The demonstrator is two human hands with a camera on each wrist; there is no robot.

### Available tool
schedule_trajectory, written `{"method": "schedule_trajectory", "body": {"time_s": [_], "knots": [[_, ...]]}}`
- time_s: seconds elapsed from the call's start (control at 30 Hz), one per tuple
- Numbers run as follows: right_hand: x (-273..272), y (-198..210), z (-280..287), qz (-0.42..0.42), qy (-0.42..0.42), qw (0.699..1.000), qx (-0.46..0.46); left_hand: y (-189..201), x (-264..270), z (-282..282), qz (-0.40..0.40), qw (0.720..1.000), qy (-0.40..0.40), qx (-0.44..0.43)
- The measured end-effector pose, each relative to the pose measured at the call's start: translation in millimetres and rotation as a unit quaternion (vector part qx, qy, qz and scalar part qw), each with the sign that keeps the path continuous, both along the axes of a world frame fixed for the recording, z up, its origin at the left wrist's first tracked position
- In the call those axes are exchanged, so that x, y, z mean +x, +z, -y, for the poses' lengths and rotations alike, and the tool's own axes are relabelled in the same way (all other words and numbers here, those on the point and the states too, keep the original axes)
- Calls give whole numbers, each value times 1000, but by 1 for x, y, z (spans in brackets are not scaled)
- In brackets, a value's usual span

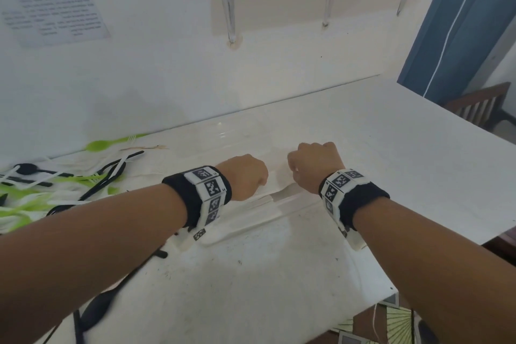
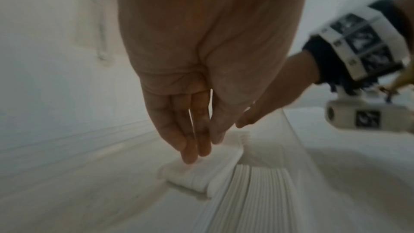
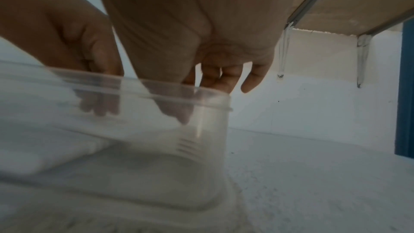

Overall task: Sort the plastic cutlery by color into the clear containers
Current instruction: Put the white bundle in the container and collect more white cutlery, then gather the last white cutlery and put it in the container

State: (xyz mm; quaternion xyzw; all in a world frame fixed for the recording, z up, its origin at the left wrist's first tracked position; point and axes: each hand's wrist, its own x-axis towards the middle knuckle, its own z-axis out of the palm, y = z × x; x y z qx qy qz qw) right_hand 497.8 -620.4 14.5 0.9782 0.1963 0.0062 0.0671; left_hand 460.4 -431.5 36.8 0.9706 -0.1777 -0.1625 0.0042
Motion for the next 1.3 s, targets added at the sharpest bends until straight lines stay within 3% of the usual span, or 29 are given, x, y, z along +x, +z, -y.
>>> {"method": "schedule_trajectory", "body": {"time_s": [0.1, 0.23, 0.33, 0.57, 0.93, 1.1, 1.3], "knots": [[-9, 5, -13, 21, -6, 993, 116, 12, -4, -20, 42, 994, 46, -88], [-13, 26, -57, -95, -20, 942, 322, 39, -11, -70, 82, 981, 133, -115], [-13, 43, -100, -159, 5, 908, 387, 59, -26, -122, 49, 966, 222, -122], [-46, 61, -228, -274, 100, 892, 344, 71, -106, -240, 12, 943, 331, -35], [-147, 27, -424, -320, 243, 893, 204, 46, -280, -401, 13, 874, 483, -47], [-187, 6, -481, -320, 273, 893, 160, 31, -336, -447, 26, 859, 504, -83], [-206, -13, -523, -282, 284, 909, 119, 6, -363, -491, 32, 858, 505, -89]]}}
